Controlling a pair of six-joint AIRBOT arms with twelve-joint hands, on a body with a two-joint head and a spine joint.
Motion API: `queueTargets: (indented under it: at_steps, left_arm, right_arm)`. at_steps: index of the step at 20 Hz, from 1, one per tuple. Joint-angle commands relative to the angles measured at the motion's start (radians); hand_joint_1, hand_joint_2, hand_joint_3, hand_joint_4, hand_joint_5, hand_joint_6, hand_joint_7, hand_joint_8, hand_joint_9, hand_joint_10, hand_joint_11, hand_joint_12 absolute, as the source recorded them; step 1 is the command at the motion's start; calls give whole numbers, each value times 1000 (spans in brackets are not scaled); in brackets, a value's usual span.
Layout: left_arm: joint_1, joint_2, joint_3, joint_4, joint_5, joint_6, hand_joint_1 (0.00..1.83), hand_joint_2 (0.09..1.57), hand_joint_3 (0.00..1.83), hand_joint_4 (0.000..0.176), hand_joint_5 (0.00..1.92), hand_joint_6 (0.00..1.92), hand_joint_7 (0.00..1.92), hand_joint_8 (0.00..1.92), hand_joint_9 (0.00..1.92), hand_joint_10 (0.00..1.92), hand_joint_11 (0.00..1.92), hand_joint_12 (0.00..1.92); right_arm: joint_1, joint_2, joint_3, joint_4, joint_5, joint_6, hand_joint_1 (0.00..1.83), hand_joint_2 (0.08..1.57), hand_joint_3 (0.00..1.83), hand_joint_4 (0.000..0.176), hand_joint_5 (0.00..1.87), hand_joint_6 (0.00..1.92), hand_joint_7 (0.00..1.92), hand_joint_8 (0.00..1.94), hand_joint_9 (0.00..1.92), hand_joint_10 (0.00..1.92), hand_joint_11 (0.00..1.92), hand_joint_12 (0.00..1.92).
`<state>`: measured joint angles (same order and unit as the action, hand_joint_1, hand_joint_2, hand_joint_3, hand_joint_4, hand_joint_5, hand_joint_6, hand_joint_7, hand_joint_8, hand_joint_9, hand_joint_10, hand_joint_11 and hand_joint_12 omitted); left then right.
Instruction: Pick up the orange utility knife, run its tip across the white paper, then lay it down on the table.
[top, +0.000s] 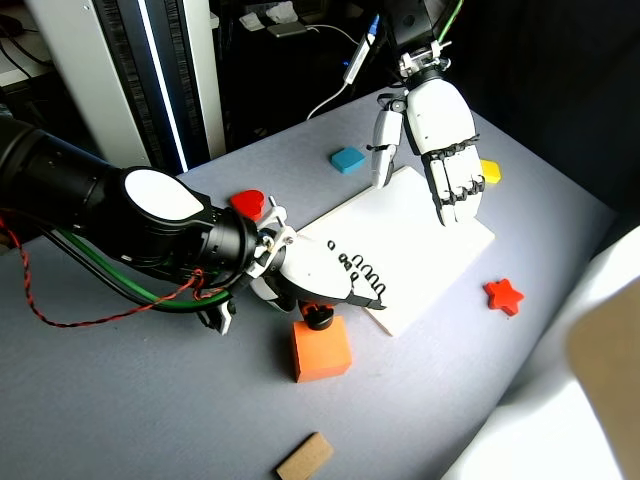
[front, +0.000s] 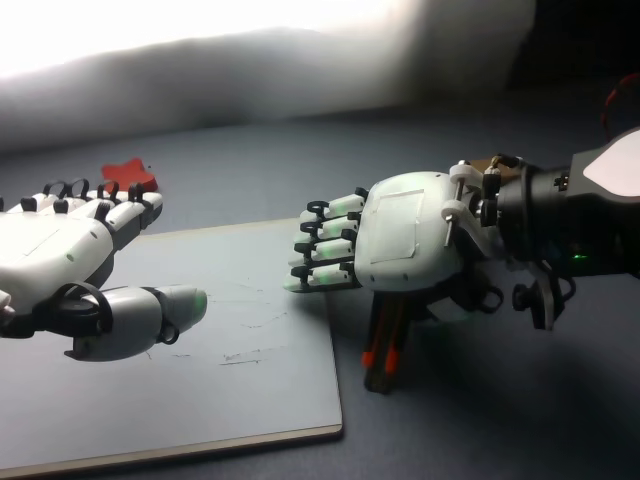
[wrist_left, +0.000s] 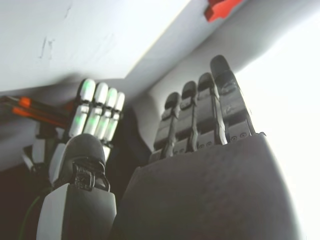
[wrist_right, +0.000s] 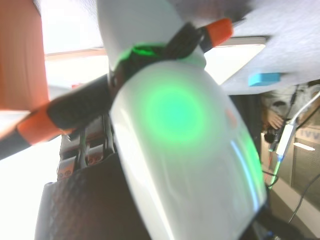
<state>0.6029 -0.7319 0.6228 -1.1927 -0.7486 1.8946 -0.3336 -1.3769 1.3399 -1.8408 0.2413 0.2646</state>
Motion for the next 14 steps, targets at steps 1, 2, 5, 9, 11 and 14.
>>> queueTargets:
  at_steps: [1,2,5,9,11,14]
  left_arm:
    - [-7,3,2,49,-78,-3,3,1279,1,0,0,0,54,3,63,10,0,562]
    - [-4,3,0,49,-78,-3,0,1276,0,0,0,0,48,0,63,10,0,576]
    - [7,4,-8,49,-76,-4,0,1272,0,2,0,0,80,7,92,14,0,633]
    - [18,4,-11,49,-76,-6,1,1266,0,8,0,0,89,0,109,8,0,710]
    - [14,3,-4,49,-76,-12,0,1274,2,3,0,0,96,2,126,7,0,733]
    - [11,4,-1,49,-76,-18,0,1275,1,4,0,0,86,3,115,2,0,711]
  right_arm:
    - [13,3,-1,20,-12,1,1036,1226,20,0,100,20,112,6,125,55,0,210]
    - [11,2,-1,20,-11,-1,1052,1228,7,0,215,65,247,29,237,124,0,550]
    - [2,5,-1,20,-14,-13,1147,1255,0,0,695,1115,622,1388,409,1277,97,1599]
    - [-3,18,-2,20,-15,-29,1369,1010,603,0,1060,1876,1041,1930,1042,1918,966,1920]
    - [-1,38,-12,21,-14,-31,1499,837,1025,164,1567,1921,1736,1941,1826,1921,1900,1921]
    - [2,55,-27,21,-14,-30,1466,973,666,176,1536,1921,1744,1941,1844,1921,1899,1921]
